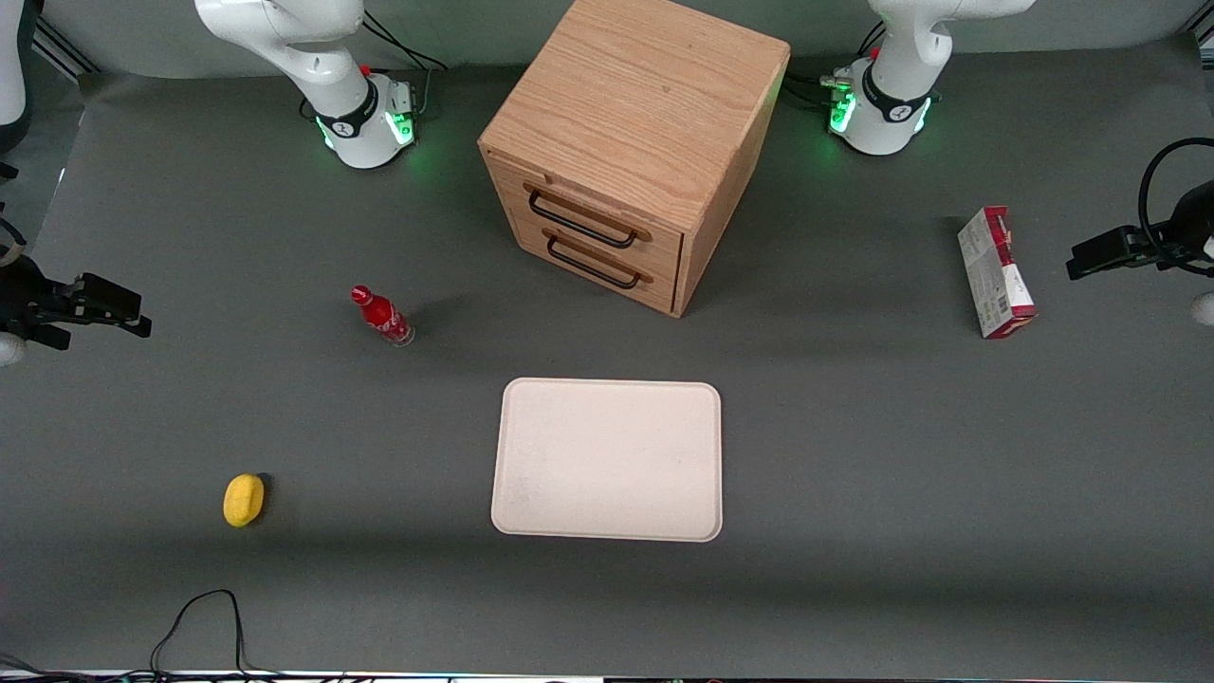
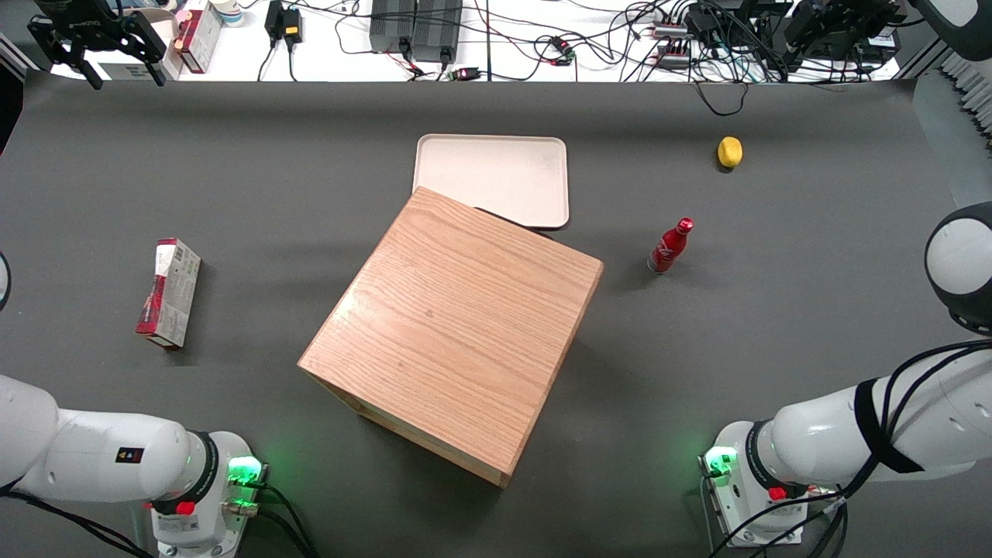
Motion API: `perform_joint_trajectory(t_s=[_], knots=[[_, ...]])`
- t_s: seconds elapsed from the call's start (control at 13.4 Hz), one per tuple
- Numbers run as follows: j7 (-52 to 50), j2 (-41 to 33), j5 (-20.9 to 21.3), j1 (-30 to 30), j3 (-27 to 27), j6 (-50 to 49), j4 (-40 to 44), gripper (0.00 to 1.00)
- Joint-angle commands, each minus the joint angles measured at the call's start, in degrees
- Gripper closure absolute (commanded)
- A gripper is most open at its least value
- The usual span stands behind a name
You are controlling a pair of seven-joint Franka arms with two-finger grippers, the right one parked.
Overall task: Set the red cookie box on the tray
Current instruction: 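Move the left gripper above the upright red-and-white cookie box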
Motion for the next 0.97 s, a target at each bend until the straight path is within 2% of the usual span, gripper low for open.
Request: perform_joint_trajectory(t_s=[0.0,0.9], knots=[[1.4,-0.9,-0.7,-0.4,0.5,-0.2,-0.4,0.0],[0.7,-0.7,0.8,0.2,1.5,-1.4,-0.4,0.0]])
